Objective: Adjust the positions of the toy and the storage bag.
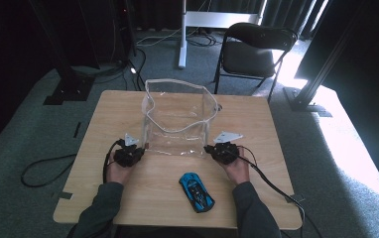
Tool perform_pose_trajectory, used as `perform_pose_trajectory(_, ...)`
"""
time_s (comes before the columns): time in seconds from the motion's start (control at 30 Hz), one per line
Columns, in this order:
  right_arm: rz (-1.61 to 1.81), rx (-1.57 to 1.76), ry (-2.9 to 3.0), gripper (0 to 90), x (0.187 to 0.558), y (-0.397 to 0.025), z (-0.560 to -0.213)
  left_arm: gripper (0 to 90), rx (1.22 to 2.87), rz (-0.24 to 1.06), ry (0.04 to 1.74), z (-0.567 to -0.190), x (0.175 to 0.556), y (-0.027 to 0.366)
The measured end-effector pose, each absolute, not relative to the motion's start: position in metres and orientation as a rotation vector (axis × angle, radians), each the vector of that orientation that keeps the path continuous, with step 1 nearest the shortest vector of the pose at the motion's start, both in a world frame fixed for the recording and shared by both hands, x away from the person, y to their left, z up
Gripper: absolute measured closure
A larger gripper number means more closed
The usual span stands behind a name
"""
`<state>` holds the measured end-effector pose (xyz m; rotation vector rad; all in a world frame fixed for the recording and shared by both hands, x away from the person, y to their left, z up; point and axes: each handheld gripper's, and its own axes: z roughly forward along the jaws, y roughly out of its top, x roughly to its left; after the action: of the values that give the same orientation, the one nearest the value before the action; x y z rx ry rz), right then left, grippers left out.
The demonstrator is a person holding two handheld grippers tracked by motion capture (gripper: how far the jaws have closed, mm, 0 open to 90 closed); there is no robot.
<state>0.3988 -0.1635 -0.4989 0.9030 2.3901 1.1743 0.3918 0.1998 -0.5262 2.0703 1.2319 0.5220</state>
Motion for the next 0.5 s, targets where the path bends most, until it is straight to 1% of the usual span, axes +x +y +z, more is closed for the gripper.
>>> perform_pose_trajectory(0.5, 1.173, 0.934, 2.369, 87.7, 0.379, -0.194, -0.5, 85.4, 2.123, 0.474, 1.15, -0.525, 0.377, 0.174)
